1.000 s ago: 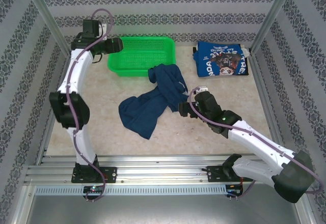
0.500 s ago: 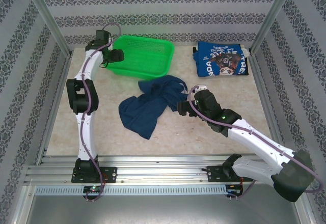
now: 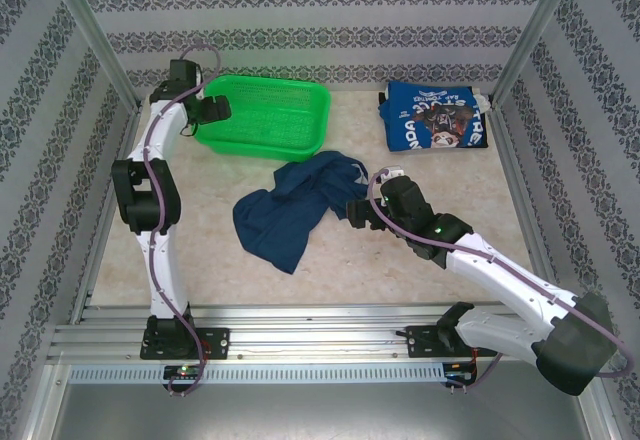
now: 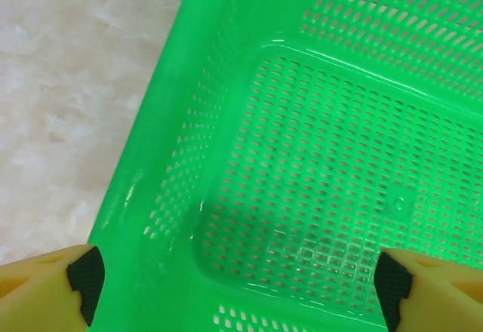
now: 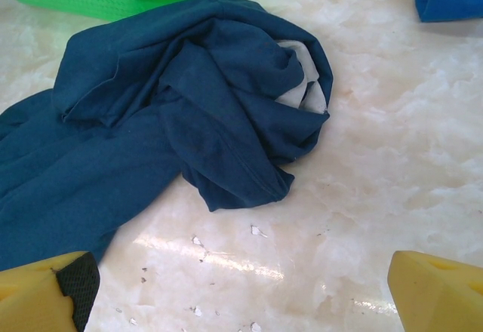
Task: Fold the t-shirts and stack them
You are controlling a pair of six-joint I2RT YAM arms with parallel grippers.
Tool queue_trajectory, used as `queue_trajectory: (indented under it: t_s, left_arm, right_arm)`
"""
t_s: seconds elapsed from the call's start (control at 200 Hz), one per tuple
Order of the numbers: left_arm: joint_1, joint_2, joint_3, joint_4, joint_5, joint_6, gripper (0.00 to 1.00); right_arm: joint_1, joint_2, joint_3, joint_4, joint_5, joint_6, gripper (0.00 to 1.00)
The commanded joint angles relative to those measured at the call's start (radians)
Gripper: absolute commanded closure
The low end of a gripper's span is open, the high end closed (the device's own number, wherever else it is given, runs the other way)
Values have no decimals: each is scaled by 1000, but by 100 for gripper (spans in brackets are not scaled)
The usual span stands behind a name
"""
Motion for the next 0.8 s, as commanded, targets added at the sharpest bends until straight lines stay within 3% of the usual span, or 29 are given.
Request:
queue_trajectory:
  t_s: [0.0, 0.145, 0.425, 0.5, 0.575, 0.794]
  left_arm:
    - [10, 94, 138, -67, 1, 9, 6]
    - [13, 240, 289, -159, 9, 22, 14]
    - [62, 218, 215, -149, 85, 1, 48]
    - [73, 155, 128, -110, 76, 2, 43]
    - [91, 90, 35, -68, 68, -17, 22]
    - [128, -71, -142, 31, 52, -36, 15]
  right_arm:
    - [-5, 9, -5, 10, -11, -11, 2]
    - [-1, 12, 12, -5, -21, -16, 2]
    - [4, -28, 9, -6, -32, -12, 2]
    - [8, -42, 4, -5, -33, -12, 2]
    - [10, -59, -5, -5, -36, -9, 2]
    - [6, -89, -29, -9, -15, -29, 2]
